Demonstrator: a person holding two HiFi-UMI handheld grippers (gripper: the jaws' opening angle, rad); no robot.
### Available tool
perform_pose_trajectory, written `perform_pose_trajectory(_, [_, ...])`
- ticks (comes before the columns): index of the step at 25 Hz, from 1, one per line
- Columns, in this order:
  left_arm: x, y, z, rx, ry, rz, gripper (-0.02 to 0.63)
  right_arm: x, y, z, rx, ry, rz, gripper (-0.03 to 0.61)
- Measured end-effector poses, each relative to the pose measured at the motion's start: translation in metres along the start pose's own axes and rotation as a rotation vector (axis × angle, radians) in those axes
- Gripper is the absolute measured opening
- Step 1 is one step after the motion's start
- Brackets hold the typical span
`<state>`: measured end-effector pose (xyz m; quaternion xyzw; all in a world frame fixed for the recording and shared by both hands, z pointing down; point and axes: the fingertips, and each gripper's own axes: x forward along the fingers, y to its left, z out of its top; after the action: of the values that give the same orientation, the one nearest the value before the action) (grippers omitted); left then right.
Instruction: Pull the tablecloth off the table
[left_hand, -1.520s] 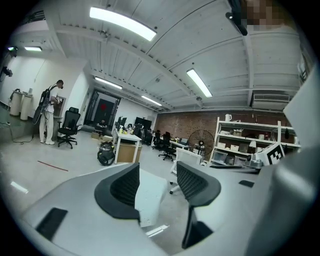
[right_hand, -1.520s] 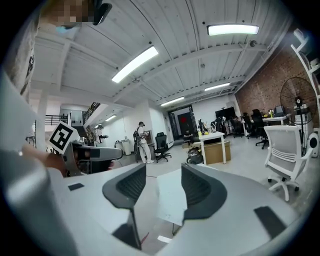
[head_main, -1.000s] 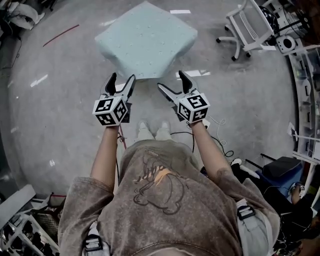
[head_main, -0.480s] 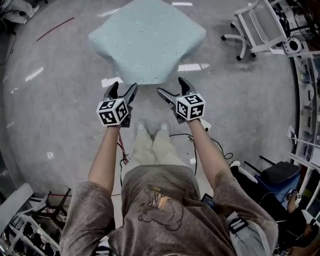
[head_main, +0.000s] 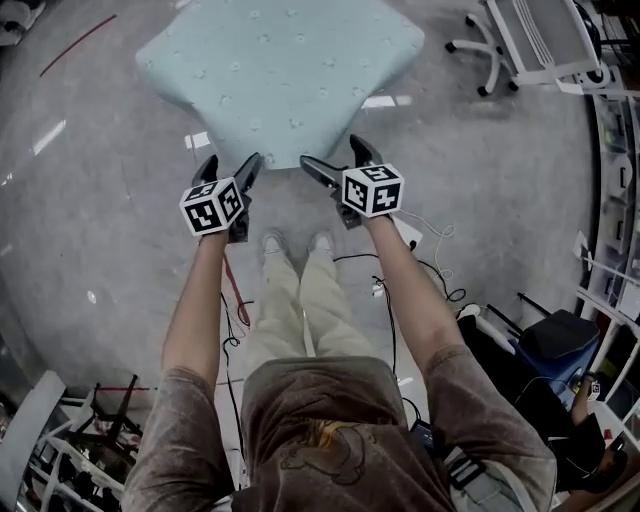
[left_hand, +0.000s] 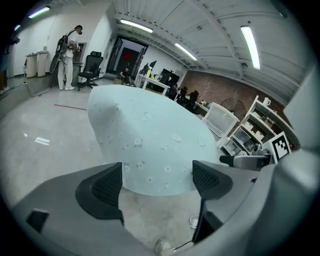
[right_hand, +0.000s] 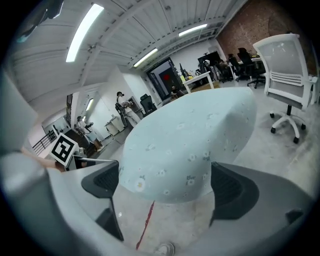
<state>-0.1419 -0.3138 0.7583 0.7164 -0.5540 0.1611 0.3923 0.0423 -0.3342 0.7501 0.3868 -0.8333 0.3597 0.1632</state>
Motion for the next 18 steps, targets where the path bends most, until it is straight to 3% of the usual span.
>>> perform_pose_trajectory(7, [0.032, 0.004, -0.01, -0.021, 0.026, -0.056, 0.414, 0.029, -0.015, -0.015, 0.033, 0.014, 0.003, 0.561])
perform_pose_trajectory(18, [0.049, 0.007, -0.009, 0.005, 0.054, -0.082, 0.411, 0.041, -0.023, -0.021, -0.05, 0.043, -0.082, 0.451])
